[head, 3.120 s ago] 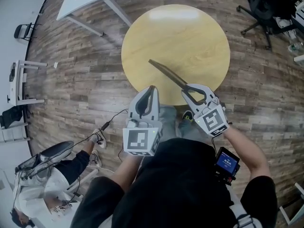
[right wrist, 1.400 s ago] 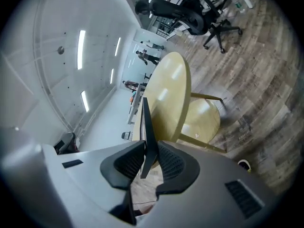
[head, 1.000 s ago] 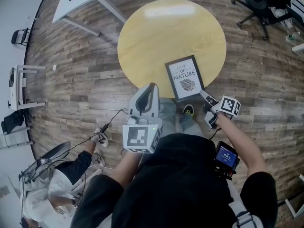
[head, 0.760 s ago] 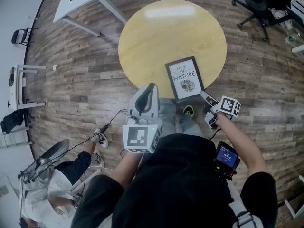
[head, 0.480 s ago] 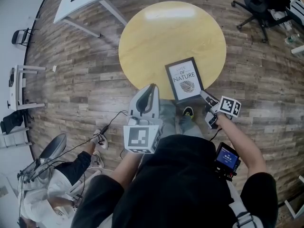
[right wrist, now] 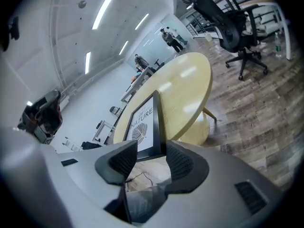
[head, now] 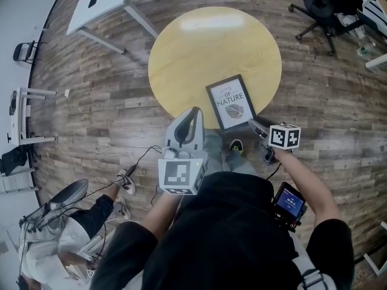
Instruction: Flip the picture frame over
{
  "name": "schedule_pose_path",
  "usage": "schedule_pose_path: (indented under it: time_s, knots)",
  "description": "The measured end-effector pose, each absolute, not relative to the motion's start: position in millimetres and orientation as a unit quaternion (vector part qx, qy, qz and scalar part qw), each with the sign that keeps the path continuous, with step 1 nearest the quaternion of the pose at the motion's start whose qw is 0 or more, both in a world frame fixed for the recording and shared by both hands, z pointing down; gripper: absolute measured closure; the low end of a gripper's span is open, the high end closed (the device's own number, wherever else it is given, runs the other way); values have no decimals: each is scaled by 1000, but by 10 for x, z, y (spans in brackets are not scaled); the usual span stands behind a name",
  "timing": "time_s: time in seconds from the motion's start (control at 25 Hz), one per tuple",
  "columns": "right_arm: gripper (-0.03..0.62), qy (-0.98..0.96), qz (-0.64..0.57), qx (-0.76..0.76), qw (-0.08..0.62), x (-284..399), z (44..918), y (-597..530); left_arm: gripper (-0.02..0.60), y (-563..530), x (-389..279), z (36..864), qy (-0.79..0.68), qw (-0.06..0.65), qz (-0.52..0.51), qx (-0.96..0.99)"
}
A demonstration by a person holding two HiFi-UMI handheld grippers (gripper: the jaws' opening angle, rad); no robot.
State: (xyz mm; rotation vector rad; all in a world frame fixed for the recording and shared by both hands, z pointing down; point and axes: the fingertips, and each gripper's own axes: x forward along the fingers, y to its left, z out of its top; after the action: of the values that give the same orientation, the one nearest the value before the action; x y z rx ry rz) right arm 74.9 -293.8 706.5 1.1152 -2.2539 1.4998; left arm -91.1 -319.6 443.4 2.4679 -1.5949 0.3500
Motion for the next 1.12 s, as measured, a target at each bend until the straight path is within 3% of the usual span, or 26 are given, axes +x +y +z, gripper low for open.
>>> schedule_pose_path:
  time_s: [0.28, 0.6, 0.8, 1.04, 1.12]
  knots:
    - [414, -792, 455, 364, 181, 729, 7030, -2906, 552, -3177, -874, 4320, -535, 81, 108, 834]
    - [414, -805, 428, 365, 187, 738, 6818, -2938, 552, -3098, -825, 4268, -537, 76, 95, 835]
    - [414, -837, 343, 400, 145, 738, 6093, -3234, 552, -3115, -810, 4161, -535, 71, 82, 838]
    - [419, -889, 141, 430, 68, 628, 4647, -3493, 552, -3162, -721, 3889, -531, 55, 52, 844]
    - [459, -893, 95, 436, 54, 608, 4282, -3499, 552, -3181, -674, 3809, -529, 51, 45, 846]
